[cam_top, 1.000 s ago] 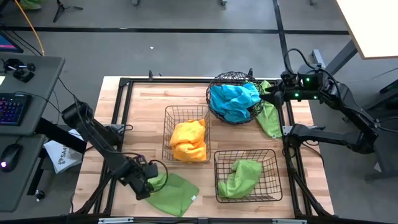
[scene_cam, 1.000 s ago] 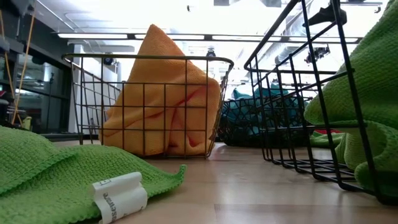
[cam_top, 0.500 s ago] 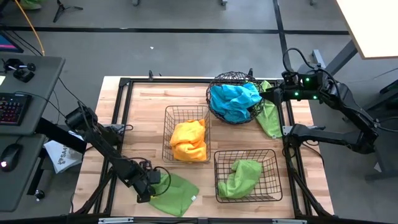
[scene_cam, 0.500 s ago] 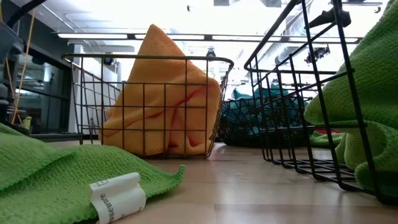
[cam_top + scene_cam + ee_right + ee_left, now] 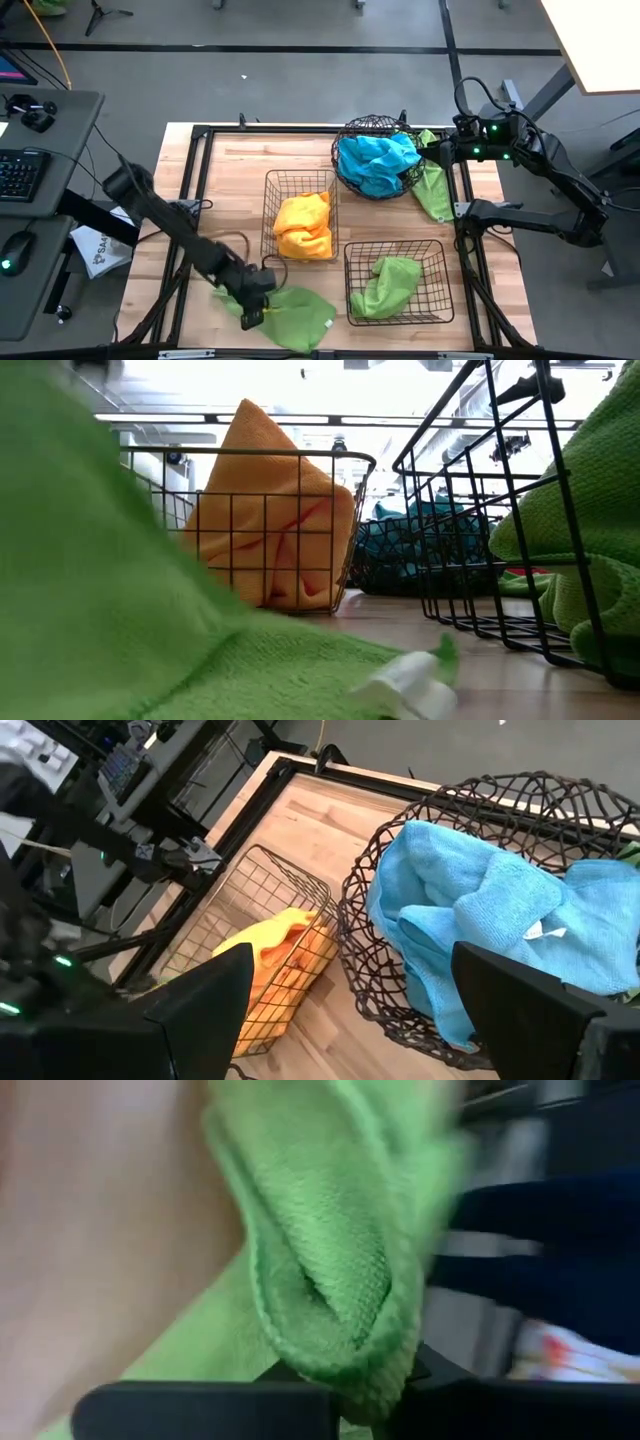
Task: Sort microfiber towel by color & place in baskets
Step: Put the bottom green microfiber towel into the bottom right black metal basket
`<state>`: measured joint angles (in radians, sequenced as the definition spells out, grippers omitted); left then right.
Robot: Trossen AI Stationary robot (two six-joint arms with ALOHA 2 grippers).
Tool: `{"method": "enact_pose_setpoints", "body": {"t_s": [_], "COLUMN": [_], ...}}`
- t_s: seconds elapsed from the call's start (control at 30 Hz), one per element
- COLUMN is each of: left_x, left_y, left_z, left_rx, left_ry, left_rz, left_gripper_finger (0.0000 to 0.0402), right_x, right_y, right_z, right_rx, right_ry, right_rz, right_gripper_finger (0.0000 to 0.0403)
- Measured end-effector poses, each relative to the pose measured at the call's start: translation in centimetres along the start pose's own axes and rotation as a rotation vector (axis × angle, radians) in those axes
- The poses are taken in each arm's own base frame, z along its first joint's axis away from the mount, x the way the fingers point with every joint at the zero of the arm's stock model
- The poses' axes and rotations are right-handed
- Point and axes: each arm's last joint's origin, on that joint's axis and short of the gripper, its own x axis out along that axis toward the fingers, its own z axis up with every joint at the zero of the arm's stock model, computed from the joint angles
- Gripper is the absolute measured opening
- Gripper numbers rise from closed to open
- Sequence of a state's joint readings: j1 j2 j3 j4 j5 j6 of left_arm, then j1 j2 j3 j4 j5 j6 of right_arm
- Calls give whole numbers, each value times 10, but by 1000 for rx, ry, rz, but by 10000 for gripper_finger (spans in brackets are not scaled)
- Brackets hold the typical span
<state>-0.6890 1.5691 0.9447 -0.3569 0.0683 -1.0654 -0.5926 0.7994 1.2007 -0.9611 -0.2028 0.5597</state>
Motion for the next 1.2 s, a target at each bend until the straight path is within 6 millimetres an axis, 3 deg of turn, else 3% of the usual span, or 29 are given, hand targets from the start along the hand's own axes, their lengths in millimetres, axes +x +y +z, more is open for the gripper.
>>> {"method": "enact_pose_setpoints", "body": {"t_s": [0.1, 0.23, 0.3, 0.43, 0.53, 0.63, 0.87, 1.03, 1.2], "left_x": [-49, -125, -145, -159, -145, -117, -64, -30, -5], "left_y": [-22, -37, -34, -33, -38, -46, -66, -70, -63], "left_z": [23, 64, 88, 137, 173, 204, 259, 284, 289], "left_rx": [60, 115, 127, 204, 283, 384, 499, 519, 493], "left_ry": [-125, -488, -613, -727, -743, -731, -812, -852, -793], "left_rz": [-143, -171, -118, -72, -84, -116, -243, -294, -290], "left_gripper_finger": [3, 2, 1, 1, 1, 1, 0, 0, 0], "right_x": [0, 0, 0, -1, -1, -1, -1, -1, -1], "right_y": [0, 0, 0, 0, 0, 0, 0, -1, -1], "right_z": [0, 0, 0, 0, 0, 0, 0, 0, 0], "right_rx": [-19, -63, -82, -110, -116, -124, -125, -120, -113], "right_ry": [0, 0, 0, -2, -2, -3, -13, -16, -17], "right_rz": [0, 0, 0, 2, 2, 2, -16, -22, -23], "right_gripper_finger": [337, 337, 337, 337, 337, 337, 337, 337, 337]}}
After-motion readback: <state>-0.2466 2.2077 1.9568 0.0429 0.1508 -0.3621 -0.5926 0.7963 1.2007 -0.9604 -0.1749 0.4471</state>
